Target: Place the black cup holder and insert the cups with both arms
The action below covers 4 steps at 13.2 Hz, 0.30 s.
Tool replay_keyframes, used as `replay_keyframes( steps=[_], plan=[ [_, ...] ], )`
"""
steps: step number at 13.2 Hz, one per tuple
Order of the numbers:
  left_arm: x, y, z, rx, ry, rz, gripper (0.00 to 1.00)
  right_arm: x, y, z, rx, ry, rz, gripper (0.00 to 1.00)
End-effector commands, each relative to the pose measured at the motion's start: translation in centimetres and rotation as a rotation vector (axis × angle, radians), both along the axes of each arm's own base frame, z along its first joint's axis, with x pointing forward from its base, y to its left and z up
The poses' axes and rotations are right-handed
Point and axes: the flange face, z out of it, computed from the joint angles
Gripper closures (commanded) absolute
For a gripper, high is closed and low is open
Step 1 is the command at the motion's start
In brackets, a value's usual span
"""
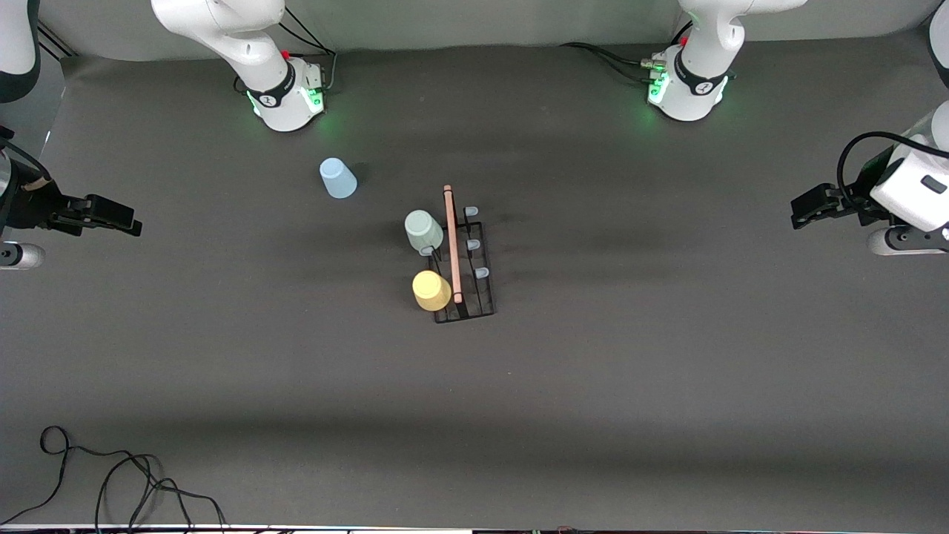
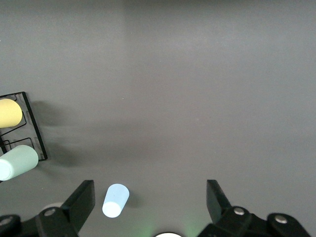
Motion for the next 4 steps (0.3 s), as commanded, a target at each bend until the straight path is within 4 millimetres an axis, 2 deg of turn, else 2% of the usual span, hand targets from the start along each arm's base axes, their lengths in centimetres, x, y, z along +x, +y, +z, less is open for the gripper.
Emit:
replay_keyframes(
  steps=[1,4],
  plan=[
    [-0.30,-0.22,0.14,-0.004,0.006,-0.010,0.00,-0.56,-0.27,0.29,-0.015,-0.010,0.011,0.00],
    [-0.26,-0.13,0.05,-0.004,0.008,-0.009,0.00,-0.64,-0.86,0.36,-0.015,-0.010,0.007,0.00]
  ],
)
